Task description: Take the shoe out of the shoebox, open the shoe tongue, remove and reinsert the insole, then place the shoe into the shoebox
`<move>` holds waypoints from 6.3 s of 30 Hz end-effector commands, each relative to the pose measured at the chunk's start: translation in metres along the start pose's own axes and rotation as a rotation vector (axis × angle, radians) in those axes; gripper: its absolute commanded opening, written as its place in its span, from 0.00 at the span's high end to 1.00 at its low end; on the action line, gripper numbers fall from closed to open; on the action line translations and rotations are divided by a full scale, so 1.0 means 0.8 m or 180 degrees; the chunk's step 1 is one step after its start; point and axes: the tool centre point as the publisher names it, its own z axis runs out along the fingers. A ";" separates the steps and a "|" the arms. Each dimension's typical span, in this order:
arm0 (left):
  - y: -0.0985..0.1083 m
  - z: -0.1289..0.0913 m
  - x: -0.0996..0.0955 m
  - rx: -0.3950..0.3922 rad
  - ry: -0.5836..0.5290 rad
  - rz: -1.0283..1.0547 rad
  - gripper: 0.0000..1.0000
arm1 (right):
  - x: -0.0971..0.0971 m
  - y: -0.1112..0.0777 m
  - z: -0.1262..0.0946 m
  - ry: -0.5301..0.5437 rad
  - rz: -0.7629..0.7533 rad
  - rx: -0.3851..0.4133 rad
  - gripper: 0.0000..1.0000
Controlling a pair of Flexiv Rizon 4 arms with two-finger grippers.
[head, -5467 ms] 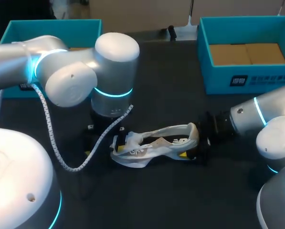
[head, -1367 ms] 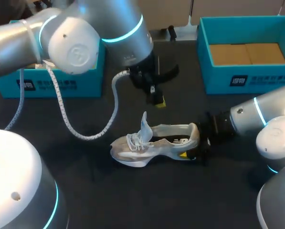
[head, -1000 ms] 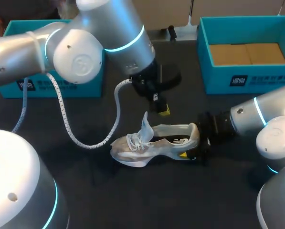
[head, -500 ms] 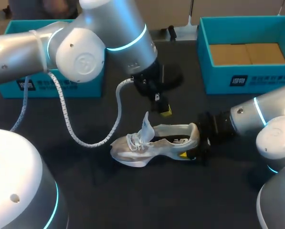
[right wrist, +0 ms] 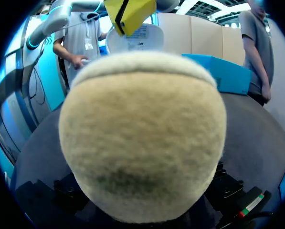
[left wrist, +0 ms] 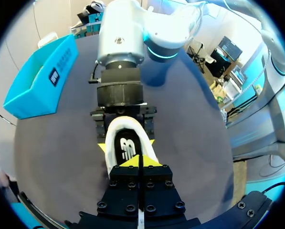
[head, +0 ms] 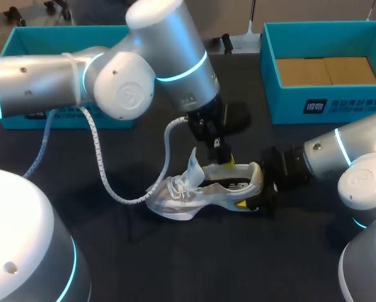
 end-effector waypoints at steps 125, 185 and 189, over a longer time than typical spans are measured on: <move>0.095 0.111 0.011 -0.0791 -0.0011 -0.0272 1.00 | -0.001 -0.001 0.003 -0.0006 0.0003 0.0014 1.00; 0.038 -0.007 0.018 0.0523 -0.0159 -0.0470 1.00 | -0.001 -0.001 0.003 -0.0006 0.0003 0.0014 1.00; 0.025 -0.007 0.023 0.0649 -0.0166 -0.0427 1.00 | -0.001 -0.001 0.003 -0.0006 0.0003 0.0014 1.00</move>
